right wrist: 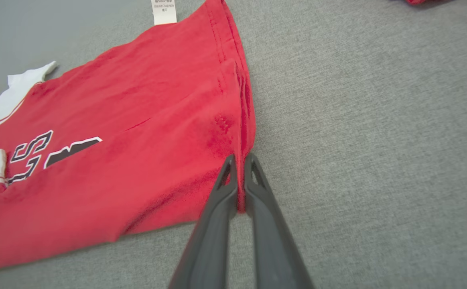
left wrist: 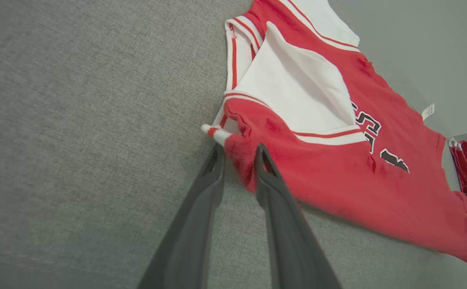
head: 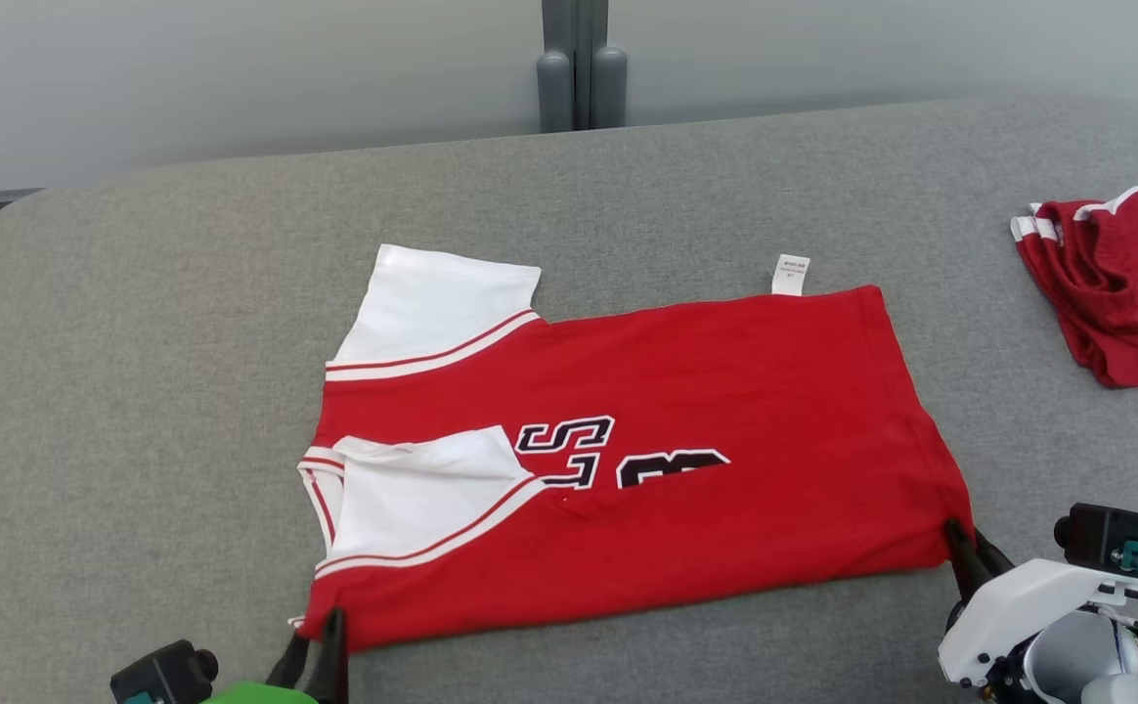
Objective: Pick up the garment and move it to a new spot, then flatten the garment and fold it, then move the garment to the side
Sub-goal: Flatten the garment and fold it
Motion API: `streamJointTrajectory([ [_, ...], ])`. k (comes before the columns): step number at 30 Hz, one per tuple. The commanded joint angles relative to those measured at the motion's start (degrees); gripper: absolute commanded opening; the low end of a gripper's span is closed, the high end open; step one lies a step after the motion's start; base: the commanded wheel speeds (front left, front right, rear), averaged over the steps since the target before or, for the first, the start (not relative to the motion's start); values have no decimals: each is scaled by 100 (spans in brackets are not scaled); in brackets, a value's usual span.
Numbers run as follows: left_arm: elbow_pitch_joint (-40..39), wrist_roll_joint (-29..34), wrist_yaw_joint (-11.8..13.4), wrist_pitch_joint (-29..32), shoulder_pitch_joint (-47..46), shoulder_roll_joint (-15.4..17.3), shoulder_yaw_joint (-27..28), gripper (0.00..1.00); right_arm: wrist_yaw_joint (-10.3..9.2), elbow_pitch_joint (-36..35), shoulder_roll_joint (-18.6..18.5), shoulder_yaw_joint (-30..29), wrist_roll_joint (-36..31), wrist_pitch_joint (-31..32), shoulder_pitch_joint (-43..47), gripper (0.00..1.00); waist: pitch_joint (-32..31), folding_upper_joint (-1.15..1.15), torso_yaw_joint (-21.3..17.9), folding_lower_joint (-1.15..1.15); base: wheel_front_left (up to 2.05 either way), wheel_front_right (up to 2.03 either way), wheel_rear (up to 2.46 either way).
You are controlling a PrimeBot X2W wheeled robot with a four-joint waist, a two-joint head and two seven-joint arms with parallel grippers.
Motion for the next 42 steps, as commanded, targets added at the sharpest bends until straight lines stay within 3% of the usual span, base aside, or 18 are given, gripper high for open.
streamJointTrajectory([
  [1, 20, 128, 9, -69, -82, 99, -23, 100, -5, -37, -16, 9, -53, -39, 81, 100, 16, 0, -20, 0, 0, 0, 0],
  [6, -30, 639, -46, -68, -464, 555, -128, 100, -4, -152, -14, -55, -150, -123, 24, 100, 54, 0, -62, 0, 0, 0, 0],
  [11, -231, 1235, -194, 244, -1425, 1196, -299, 100, -4, -421, -15, -63, -343, -64, -239, 100, 162, 0, -181, 0, 0, 0, 0],
  [15, -175, 1564, -565, 759, -2494, 1587, -591, 100, -4, -591, -11, 45, -501, 36, -548, 100, 365, 0, -321, 0, 0, 0, 0],
  [20, 311, 1658, -1002, 1523, -3862, 1758, -870, 100, -4, -690, -11, 381, -601, 135, -1127, 100, 855, 0, -636, 0, 0, 0, 0],
  [26, 1204, 1486, -1257, 2078, -5038, 1757, -865, 100, -4, -549, -10, 790, -588, 51, -1828, 100, 1457, 0, -1030, 0, 0, 0, 0],
  [34, 2166, 1351, -1311, 2699, -5839, 2003, -781, 100, -4, -151, -26, 1222, -517, -159, -2580, 100, 2036, 0, -1503, 0, 0, 0, 0],
  [42, 2447, 1180, -1249, 3045, -5805, 2272, -628, 100, -4, 213, -59, 1359, -437, -401, -2878, 100, 2176, 0, -1670, 0, 0, 0, 0],
])
